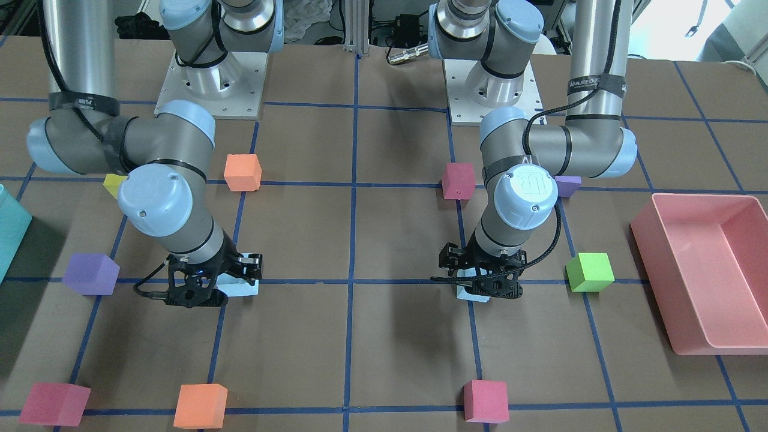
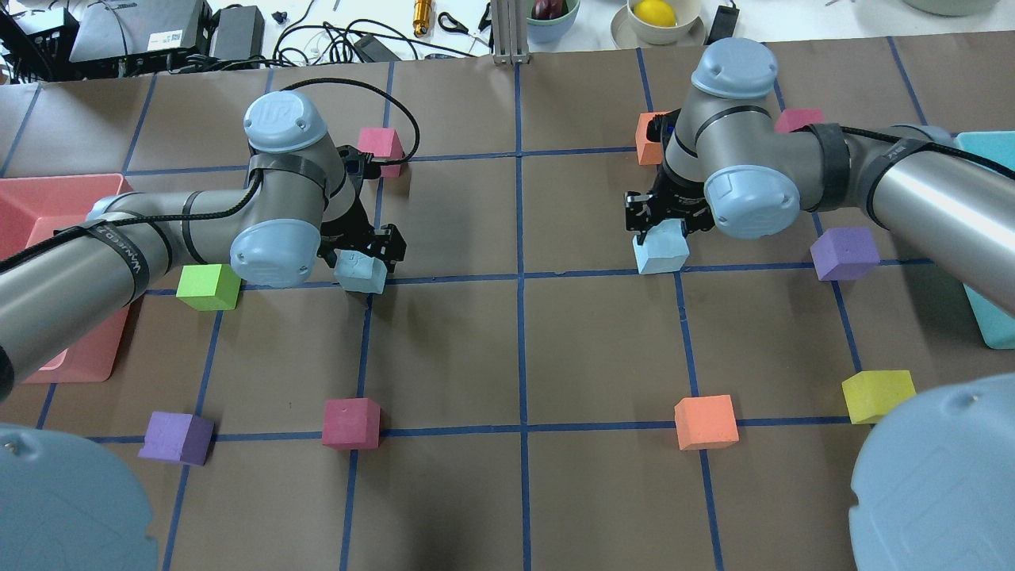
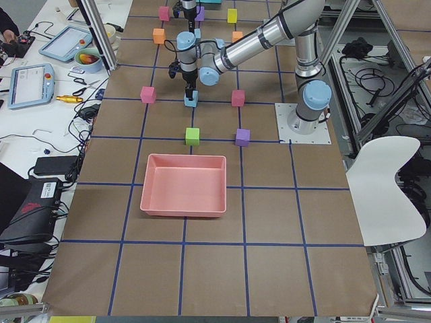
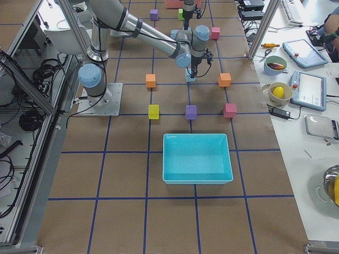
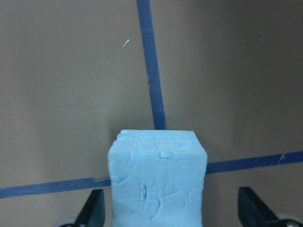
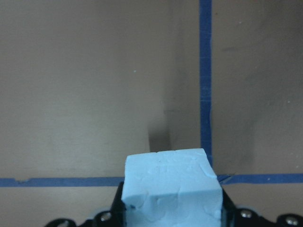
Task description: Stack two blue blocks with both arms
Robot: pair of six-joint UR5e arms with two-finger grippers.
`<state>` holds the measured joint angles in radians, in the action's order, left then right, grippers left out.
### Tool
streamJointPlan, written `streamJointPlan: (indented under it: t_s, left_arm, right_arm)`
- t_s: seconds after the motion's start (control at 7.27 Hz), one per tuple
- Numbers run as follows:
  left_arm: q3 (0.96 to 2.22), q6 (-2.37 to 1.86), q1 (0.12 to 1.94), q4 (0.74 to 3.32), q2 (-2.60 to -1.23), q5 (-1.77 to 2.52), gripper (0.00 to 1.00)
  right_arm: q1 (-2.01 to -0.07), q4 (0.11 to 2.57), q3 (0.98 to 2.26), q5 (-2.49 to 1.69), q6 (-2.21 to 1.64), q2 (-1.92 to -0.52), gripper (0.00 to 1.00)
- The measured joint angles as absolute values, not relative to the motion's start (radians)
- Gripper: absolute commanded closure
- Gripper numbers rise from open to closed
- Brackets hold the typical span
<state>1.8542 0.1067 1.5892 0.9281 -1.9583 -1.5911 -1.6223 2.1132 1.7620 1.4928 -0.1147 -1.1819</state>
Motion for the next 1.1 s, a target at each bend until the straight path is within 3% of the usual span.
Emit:
streamJointPlan:
  t_s: [0.83,1.1]
  left_arm:
    - [1.88,0.132,1.588,0.878,-1.969,-1.613,0.02]
    - [1.898,0.135,1.588,0.839,-1.97,-1.611,0.1]
  right_arm:
    - [-1.902,2.098,1.777,1.421,-0.391,-1.17,1.0]
    - [-1.925,2.104,1.78,1.418,-0.393,-1.163,1.0]
